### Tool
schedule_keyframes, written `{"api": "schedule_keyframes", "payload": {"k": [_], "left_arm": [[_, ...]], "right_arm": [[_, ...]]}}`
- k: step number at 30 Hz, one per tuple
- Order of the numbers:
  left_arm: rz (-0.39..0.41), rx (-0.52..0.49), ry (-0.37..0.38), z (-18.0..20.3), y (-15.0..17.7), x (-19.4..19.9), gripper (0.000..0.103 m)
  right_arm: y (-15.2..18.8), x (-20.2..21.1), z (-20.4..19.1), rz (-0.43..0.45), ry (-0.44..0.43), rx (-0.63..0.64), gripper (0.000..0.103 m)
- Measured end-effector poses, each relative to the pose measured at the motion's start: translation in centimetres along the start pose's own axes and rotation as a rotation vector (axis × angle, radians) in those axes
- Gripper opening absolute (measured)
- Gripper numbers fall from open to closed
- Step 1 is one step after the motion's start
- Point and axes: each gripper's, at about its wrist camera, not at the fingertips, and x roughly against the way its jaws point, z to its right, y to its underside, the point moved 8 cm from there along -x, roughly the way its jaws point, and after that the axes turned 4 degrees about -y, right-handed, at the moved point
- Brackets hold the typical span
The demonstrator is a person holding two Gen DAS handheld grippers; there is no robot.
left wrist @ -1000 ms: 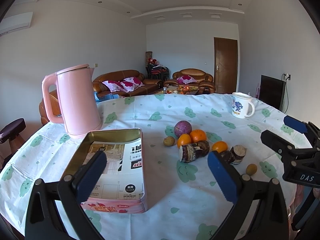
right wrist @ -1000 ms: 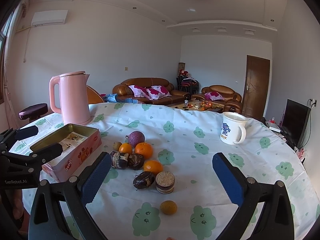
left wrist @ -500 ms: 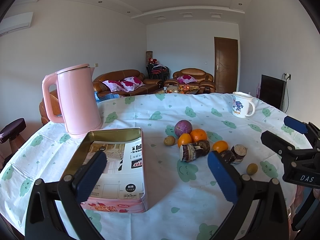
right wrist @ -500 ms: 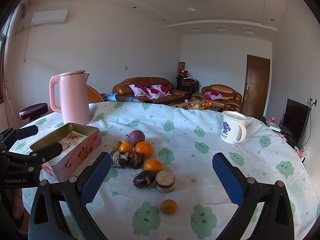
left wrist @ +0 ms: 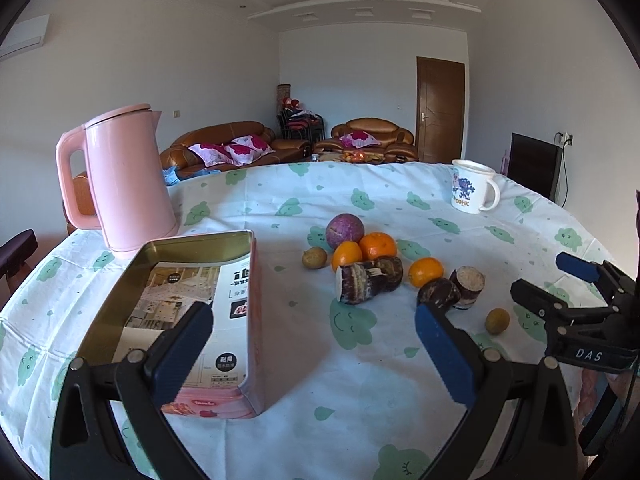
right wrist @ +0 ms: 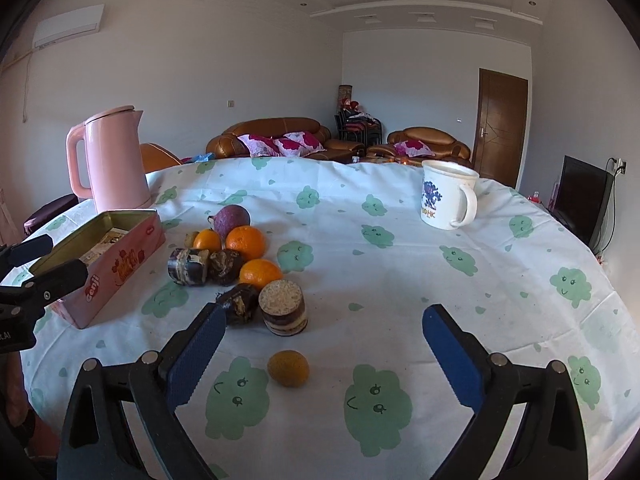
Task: Organize fruits
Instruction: 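Grasp the small yellow fruit with the right tool while the left tool grasps the dark brown oval fruit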
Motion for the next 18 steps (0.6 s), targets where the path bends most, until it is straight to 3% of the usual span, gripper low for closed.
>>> {"api": "schedule_keyframes", "payload": {"k": [3,8,12,16,18], "left_arm": [[-0.024,-0.022,0.028,1.4,0.3,-0.8,0.103],[-0.055,-0.016,0.068,2.4,0.4,-1.7,0.103],[-0.084,-0.021,0.112,3.5,0.4,-2.6,0.101],[-0.117,-0.031,0.157,4.9,0.3,-3.5,0.095],[-0.138,-0.034,0.181,5.6,0.4,-4.0,0.09]], "right_arm": [[1.0,-1.2,-0.2,-0.055,-0.014,0.011,0.073],[2.3,-2.1,-0.7,-0.115,-0.05,0.023,0.071],[2.7,-2.9,-0.9,-0.164,-0.069,0.03,0.051],[3.1,-3.5,-1.3,-0.194,-0.092,0.049,0.043],[3.2,-3.6,-1.4,-0.196,-0.107,0.049,0.029]]}}
